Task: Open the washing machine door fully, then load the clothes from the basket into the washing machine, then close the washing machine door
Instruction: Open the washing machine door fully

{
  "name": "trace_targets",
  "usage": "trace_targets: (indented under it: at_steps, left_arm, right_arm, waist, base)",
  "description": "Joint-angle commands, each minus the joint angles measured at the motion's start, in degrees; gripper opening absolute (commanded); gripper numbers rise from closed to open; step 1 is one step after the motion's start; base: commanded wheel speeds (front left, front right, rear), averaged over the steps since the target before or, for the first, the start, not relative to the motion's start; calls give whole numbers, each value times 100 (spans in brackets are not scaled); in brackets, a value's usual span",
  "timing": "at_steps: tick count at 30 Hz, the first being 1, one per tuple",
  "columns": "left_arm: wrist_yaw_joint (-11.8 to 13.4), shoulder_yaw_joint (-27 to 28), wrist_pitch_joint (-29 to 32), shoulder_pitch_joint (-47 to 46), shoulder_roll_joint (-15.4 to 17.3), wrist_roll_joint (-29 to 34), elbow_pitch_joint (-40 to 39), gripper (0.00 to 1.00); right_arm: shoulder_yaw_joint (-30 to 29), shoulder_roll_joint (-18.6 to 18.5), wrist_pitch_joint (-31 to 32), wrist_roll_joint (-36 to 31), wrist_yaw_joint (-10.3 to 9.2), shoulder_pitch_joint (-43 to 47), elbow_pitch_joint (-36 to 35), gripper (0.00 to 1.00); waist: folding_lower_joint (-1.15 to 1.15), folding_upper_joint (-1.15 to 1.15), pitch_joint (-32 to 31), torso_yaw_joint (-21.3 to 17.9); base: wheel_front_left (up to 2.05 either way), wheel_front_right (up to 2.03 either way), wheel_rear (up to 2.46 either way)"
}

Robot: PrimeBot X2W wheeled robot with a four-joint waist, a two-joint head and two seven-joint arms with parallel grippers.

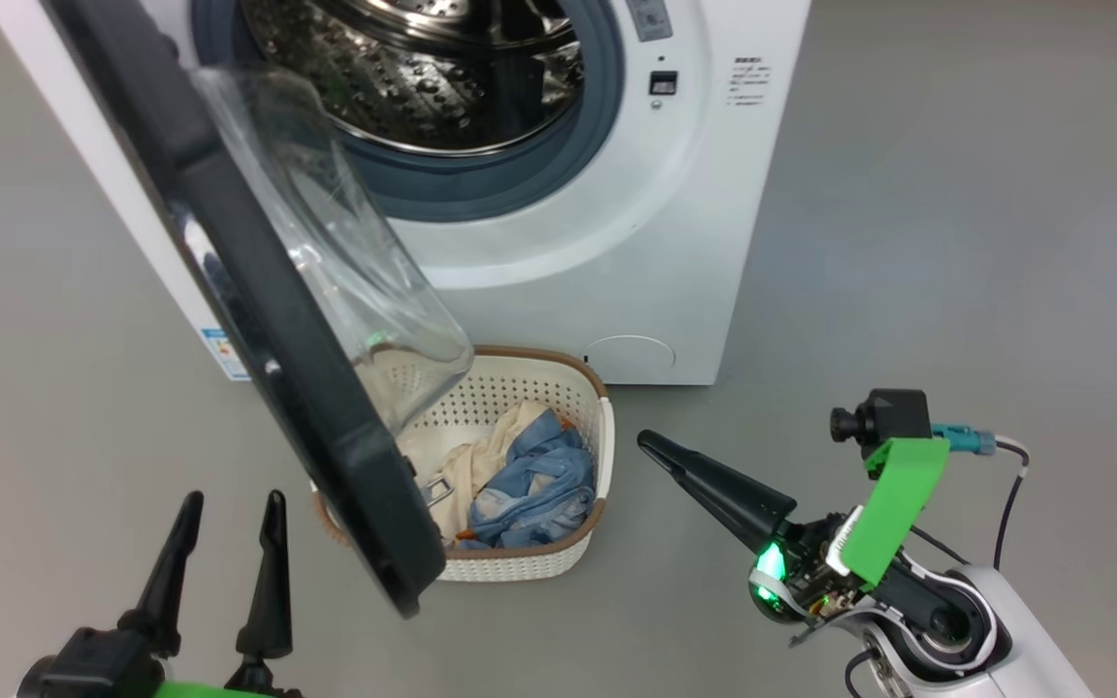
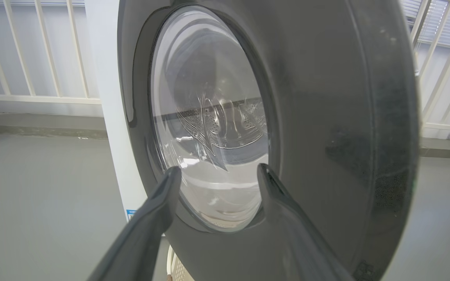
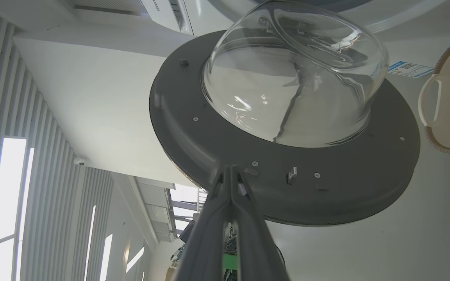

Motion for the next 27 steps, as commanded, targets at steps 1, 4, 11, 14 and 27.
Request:
trace_targets:
  at_steps: [1, 4, 11, 14, 27]
  left_arm:
    - [-18, 217, -46, -35, 90, 28, -175, 100]
    - [-18, 218, -46, 15, 87, 35, -203, 100]
    - [-18, 237, -46, 57, 78, 23, -196, 100]
    - [-18, 257, -46, 82, 76, 20, -198, 100]
    - [-18, 282, -46, 85, 55, -37, -207, 100]
  right_arm:
    - [36, 42, -99, 42, 18, 68, -232, 0]
    - [-20, 22, -262, 39, 18, 209, -325, 0]
    - [-235, 52, -767, -27, 18, 431, -446, 100]
    - [-402, 57, -1146, -238, 18, 467, -489, 100]
    - [-616, -279, -3945, -3424, 18, 308, -625, 100]
  waist:
    - [0, 0, -89, -130]
    - [0, 0, -102, -187]
    - [0, 0, -164, -283]
    - [0, 0, -196, -313]
    - [0, 0, -199, -379]
  base:
    - [0, 0, 0]
    - [0, 0, 0]
    - [0, 0, 0]
    - [0, 0, 0]
    - [0, 0, 0]
